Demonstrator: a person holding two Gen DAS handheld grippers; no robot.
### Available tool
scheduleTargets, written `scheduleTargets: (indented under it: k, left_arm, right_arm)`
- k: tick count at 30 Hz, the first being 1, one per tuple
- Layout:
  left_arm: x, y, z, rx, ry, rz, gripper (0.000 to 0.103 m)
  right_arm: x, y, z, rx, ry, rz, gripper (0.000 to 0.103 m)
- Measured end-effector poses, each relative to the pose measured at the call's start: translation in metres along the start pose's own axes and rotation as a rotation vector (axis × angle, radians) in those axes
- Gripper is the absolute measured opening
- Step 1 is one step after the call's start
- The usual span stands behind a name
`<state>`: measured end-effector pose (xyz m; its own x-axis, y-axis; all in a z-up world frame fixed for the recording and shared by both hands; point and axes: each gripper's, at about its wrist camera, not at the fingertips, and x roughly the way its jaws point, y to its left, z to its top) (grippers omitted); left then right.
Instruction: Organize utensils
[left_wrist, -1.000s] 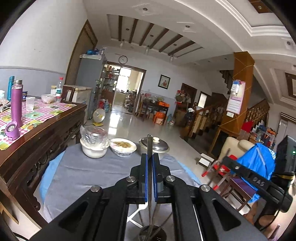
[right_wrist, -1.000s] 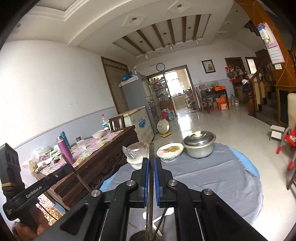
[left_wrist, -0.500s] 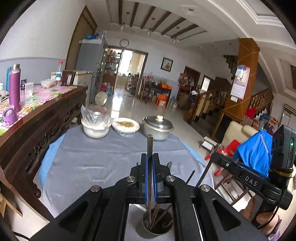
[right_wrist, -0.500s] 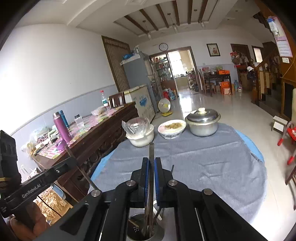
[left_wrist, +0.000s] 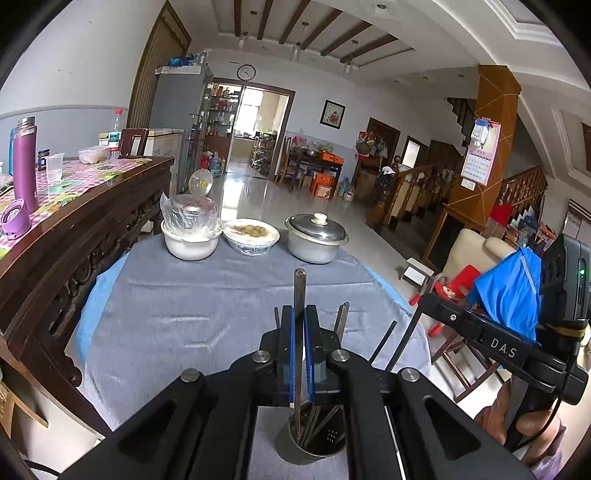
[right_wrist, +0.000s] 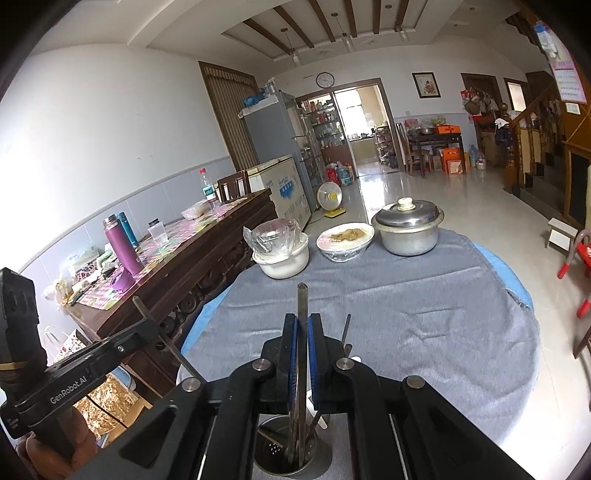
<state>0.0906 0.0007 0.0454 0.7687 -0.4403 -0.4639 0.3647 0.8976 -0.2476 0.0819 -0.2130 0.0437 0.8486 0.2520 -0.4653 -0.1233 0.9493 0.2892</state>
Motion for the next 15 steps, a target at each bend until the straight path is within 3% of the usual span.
scheduleTargets:
  k: [7, 11, 12, 15]
  left_arm:
    - [-0.008, 0.003, 0.0, 0.003, -0.031, -0.014, 0.005]
    - [-0.024, 0.009, 0.003, -0.003, -0.102, -0.026, 0.015]
    - [-0.025, 0.012, 0.006, -0.008, -0.113, -0.024, 0.02]
    - [-0.029, 0.024, 0.009, -0.043, -0.135, -0.003, 0.023]
  right_arm:
    - [-0.005, -0.012, 0.005, 0.097, -0.014, 0.059, 0.012]
    - [-0.02, -0.026, 0.007, 0.16, -0.096, 0.058, 0.047]
    - [-0.023, -0.03, 0.008, 0.173, -0.122, 0.045, 0.05]
    - [-0.026, -0.041, 0.009, 0.211, -0.137, 0.025, 0.05]
